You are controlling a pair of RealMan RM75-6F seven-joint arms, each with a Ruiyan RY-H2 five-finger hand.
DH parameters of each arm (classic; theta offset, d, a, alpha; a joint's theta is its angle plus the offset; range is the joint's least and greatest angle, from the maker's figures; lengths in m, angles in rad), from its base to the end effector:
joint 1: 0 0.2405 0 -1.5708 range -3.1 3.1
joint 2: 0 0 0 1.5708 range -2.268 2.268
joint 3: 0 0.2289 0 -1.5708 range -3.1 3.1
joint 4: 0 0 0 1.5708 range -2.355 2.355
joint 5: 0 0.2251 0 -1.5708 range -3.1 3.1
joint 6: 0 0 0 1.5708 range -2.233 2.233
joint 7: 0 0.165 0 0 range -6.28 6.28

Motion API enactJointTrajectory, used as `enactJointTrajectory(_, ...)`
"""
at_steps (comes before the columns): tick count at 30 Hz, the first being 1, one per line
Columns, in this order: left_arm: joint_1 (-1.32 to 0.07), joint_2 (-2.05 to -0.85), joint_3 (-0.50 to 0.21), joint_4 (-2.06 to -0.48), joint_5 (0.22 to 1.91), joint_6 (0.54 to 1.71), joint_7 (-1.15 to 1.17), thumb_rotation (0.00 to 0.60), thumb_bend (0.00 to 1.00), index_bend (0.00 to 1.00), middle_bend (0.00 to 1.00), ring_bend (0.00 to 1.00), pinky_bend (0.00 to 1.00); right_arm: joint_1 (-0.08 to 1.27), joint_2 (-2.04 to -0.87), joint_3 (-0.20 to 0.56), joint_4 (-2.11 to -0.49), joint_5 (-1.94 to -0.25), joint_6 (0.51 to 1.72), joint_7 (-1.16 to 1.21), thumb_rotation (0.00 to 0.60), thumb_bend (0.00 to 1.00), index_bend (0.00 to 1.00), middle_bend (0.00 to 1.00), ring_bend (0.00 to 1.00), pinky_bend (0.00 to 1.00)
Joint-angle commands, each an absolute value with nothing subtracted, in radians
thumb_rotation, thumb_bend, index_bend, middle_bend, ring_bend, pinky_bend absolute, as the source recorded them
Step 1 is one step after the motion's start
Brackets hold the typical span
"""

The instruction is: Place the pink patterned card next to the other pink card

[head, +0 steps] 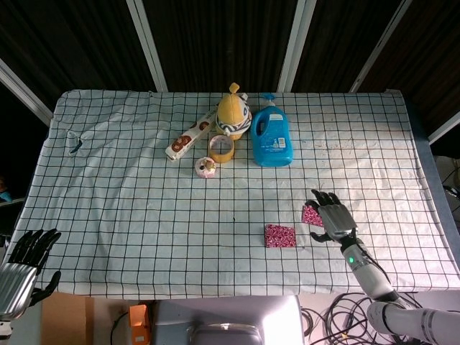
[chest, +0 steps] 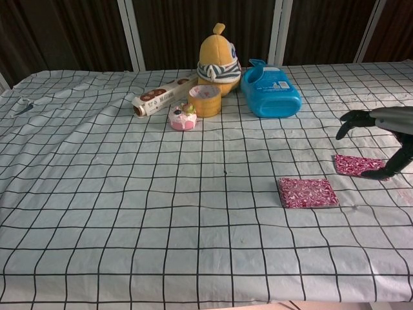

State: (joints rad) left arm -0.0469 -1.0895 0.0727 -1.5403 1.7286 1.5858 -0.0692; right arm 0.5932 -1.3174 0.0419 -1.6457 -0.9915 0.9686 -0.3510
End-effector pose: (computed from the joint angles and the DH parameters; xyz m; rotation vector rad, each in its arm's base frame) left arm -0.2873 0.1599 0.1297 -1.5832 -0.8477 -0.9570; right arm -0.2192 -0.3012 0.0025 1.7718 -1.1227 0.6350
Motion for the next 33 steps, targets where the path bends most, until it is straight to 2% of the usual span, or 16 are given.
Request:
enactJointTrajectory(1,-0.048,-1.090,0.073,-1.542,1.729,1.584,-0.066,0.600,0.43,0.00,0.07,0.00,0.00,0.593,-1.328,0.025,-1.697,-1.023,0.980,-0.387,0.600,0.20,0.24,0.00,0.00,0.00)
enactJointTrajectory(15,-0.037,-1.086,0.076,-1.533,1.732,1.605,-0.080,0.600,0.43,0.00,0.07,0.00,0.00,0.654,-1.486,0.033,-1.672,-0.885,0.977,-0.563,0.600,0.20,0.26,0.00,0.00,0.00)
enactJointTrajectory(33,-0.037,-1.085,0.077,-1.528,1.741,1.613,-0.089,0.600,0.43,0.00,0.07,0.00,0.00,0.662,-1.519,0.034,-1.633,-0.849,0.982,-0.573,0.600,0.20,0.34,0.00,0.00,0.00)
